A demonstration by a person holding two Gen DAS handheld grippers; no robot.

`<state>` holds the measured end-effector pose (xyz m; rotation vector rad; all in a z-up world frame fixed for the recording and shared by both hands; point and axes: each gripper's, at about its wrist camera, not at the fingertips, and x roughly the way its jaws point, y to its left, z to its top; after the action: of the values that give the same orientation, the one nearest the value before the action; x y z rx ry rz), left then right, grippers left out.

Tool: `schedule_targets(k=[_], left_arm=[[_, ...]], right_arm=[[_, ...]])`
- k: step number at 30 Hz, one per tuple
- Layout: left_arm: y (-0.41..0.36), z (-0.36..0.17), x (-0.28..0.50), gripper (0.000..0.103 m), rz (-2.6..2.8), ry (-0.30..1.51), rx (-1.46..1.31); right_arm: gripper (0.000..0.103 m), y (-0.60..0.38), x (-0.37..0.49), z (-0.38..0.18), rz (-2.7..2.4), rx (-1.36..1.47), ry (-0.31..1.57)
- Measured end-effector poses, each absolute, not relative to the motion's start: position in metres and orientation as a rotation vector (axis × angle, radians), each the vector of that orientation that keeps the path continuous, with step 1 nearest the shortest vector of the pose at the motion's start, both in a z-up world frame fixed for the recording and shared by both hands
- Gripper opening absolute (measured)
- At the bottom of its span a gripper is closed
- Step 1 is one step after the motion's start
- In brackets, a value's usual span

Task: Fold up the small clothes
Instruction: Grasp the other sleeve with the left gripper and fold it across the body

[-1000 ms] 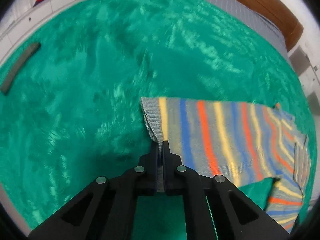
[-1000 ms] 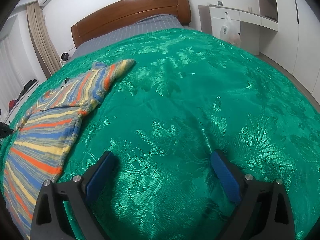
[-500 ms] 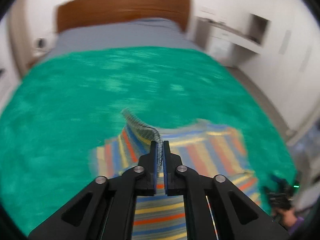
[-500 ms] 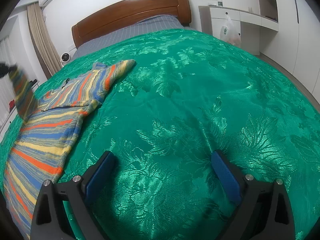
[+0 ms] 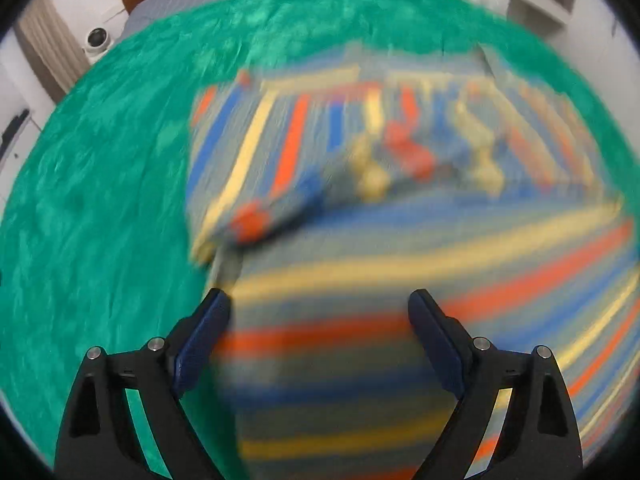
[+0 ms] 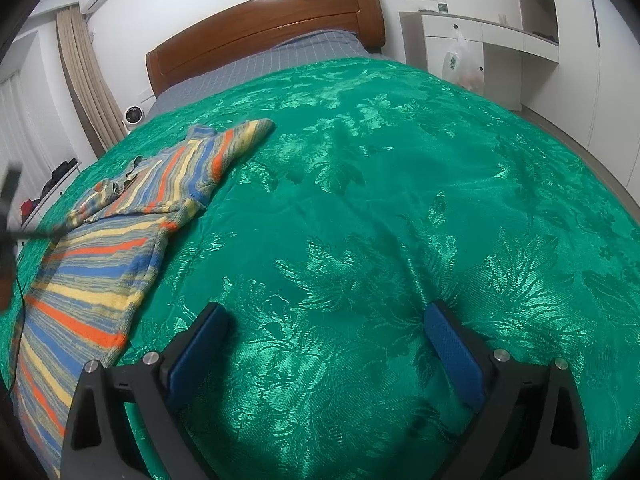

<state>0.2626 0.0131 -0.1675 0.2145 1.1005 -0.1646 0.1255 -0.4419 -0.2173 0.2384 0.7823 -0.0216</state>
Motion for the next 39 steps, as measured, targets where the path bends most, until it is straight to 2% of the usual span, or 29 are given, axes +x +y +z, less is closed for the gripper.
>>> schedule_targets(k=[1,6,11,16,19,22,25,32,35,39], left_arm=[[0.016,-0.166,0.254,0.100,-0.160,1.095,0.224],[0.046,-0.134,0.229,0.099,-0.144,1.050,0.226],[0.053,-0.108,0.289,0.099,-0.090,1.002,0.160],[0.037,-0.143,0.354,0.097,-0.016,1.098,0.166],[0.025,-0.158,0.333,0.091,-0.094,1.122,0.212],[0.005,-0.159,0.281,0.097,-0.242,1.070,0.373],[-0.001,-0.156,0.244,0.097,-0.326,1.047,0.494],[0.009,-0.109,0.290,0.097,-0.310,0.994,0.152],[-0.012,-0.125,0.308,0.097,-0.276,1.007,0.104],[-0.055,-0.171,0.295,0.097,-0.238,1.041,0.245]], right_arm=[[0.098,-0.442,0.126,-0.217,-0.023,0.236,0.784],[0.098,-0.441,0.127,-0.217,-0.028,0.226,0.794],[0.098,-0.436,0.129,-0.217,-0.045,0.199,0.807],[0.098,-0.435,0.130,-0.218,-0.049,0.195,0.810],[0.098,-0.435,0.130,-0.218,-0.048,0.196,0.808],[0.099,-0.436,0.129,-0.218,-0.043,0.202,0.802],[0.099,-0.437,0.128,-0.218,-0.036,0.210,0.794],[0.099,-0.438,0.127,-0.218,-0.035,0.210,0.793],[0.099,-0.438,0.126,-0.218,-0.035,0.210,0.793],[0.099,-0.438,0.127,-0.218,-0.035,0.210,0.793]])
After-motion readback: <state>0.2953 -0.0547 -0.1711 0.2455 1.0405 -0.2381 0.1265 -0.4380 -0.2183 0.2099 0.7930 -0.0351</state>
